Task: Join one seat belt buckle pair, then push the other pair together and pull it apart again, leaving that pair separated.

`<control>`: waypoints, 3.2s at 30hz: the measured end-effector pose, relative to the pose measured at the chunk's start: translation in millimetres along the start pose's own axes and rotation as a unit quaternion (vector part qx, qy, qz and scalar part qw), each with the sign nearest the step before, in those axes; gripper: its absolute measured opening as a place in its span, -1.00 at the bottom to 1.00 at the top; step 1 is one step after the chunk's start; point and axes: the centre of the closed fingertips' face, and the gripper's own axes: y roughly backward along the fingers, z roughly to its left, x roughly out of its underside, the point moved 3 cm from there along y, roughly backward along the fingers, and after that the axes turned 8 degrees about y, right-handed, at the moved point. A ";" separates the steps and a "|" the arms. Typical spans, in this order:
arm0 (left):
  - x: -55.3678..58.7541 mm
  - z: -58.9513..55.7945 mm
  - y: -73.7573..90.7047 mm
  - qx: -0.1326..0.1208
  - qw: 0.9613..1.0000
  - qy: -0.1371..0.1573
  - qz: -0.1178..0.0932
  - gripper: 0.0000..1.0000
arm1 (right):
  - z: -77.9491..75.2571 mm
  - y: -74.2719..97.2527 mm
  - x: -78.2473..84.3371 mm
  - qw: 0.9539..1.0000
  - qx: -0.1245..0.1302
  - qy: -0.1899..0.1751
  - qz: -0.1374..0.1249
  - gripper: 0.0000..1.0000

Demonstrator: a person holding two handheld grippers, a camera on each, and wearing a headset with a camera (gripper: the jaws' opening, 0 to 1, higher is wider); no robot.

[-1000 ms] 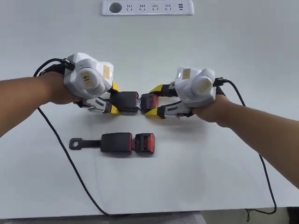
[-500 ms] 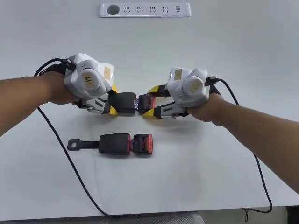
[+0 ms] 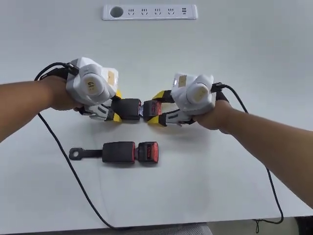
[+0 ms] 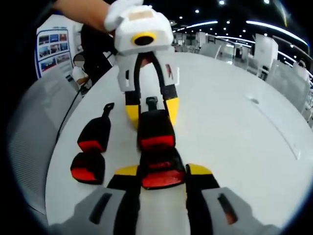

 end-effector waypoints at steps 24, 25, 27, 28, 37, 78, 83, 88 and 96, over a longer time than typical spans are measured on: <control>0.2 -0.8 0.5 0.000 1.000 0.003 -0.005 -0.34 | -2.1 -1.0 4.7 1.000 0.009 0.010 0.005 -0.28; 0.2 -0.8 0.5 0.000 1.000 0.003 -0.004 -0.34 | -2.0 -0.7 5.5 1.000 0.011 0.010 0.005 -0.28; 0.2 -0.9 0.5 0.000 1.000 0.005 -0.004 -0.34 | -1.2 0.5 7.6 1.000 0.016 0.007 0.002 -0.28; 0.2 -1.0 0.6 0.000 1.000 0.005 -0.005 -0.34 | -0.8 1.0 8.1 1.000 0.016 0.006 0.001 -0.28; 0.3 -1.3 0.6 0.003 1.000 0.003 -0.011 -0.34 | 2.0 12.3 18.3 1.000 0.021 -0.001 -0.006 -0.28; 0.1 -0.9 0.9 0.001 1.000 0.010 -0.011 -0.33 | 0.7 96.3 84.7 0.998 0.046 -0.033 0.027 -0.26; 0.1 -0.8 0.8 0.001 1.000 0.011 -0.011 -0.33 | -4.9 100.5 90.0 0.998 0.046 -0.034 0.029 -0.26; -0.4 -0.6 0.8 0.001 1.000 0.011 -0.012 -0.33 | -9.0 105.0 96.6 0.998 0.051 -0.035 0.032 -0.25; -0.7 -0.3 0.5 0.000 1.000 0.012 -0.009 -0.33 | -8.9 115.4 106.1 0.997 0.055 -0.042 0.038 -0.25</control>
